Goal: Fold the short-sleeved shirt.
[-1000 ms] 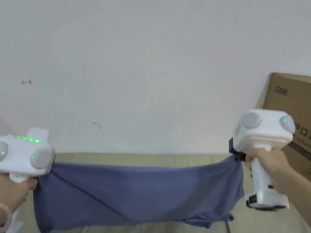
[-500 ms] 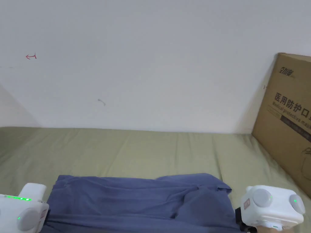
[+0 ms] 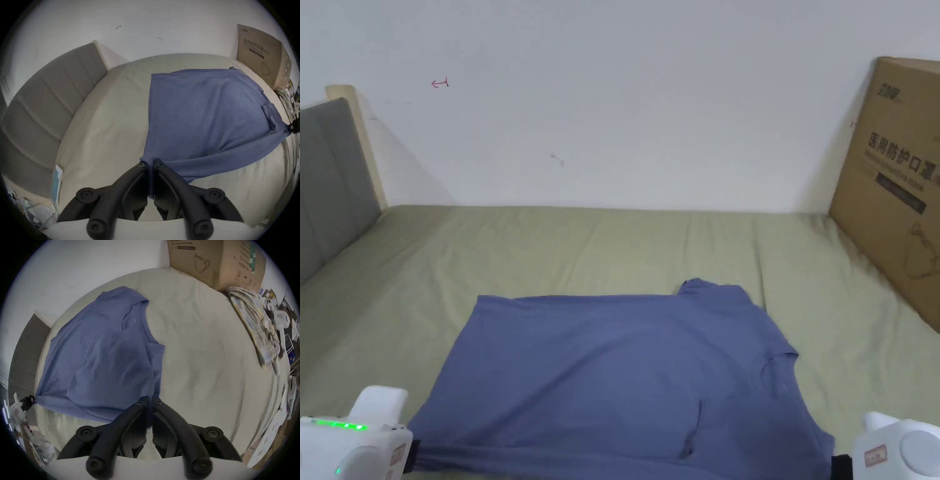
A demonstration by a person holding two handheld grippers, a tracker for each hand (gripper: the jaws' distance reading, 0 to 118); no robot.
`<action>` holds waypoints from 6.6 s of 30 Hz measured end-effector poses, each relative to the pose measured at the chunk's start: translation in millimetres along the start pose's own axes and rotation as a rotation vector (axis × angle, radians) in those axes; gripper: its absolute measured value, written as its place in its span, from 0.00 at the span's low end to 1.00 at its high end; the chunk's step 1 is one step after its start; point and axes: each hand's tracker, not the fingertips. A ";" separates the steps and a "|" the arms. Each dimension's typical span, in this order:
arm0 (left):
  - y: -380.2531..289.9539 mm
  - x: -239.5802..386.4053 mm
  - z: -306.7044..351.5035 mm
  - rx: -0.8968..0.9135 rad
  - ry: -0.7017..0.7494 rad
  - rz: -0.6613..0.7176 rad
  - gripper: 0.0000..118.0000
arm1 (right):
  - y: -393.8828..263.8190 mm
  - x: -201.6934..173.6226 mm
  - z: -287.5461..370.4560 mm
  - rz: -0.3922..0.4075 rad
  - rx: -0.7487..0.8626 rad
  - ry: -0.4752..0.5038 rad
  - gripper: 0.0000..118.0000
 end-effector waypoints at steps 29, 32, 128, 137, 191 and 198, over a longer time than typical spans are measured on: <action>-152.0 14.5 100.9 0.016 -0.105 0.060 0.00 | -129.6 7.7 63.6 0.173 0.112 0.011 0.01; -166.9 16.0 98.5 0.007 -0.118 0.029 0.00 | -136.0 1.5 59.6 0.195 0.100 0.019 0.01; -78.2 -32.4 -8.7 -0.071 -0.176 0.285 0.73 | -52.7 -15.2 16.5 -0.023 0.088 0.097 0.01; -68.2 -12.3 -24.9 -0.066 -0.127 0.219 0.21 | -56.4 -7.7 12.4 -0.053 0.092 0.101 0.19; -62.2 -11.0 65.2 0.027 -0.231 0.184 0.12 | -45.3 -43.3 56.1 0.149 0.193 0.084 0.14; -36.9 12.9 45.3 0.002 -0.269 0.164 0.00 | -17.8 -55.2 19.6 0.095 0.140 0.159 0.00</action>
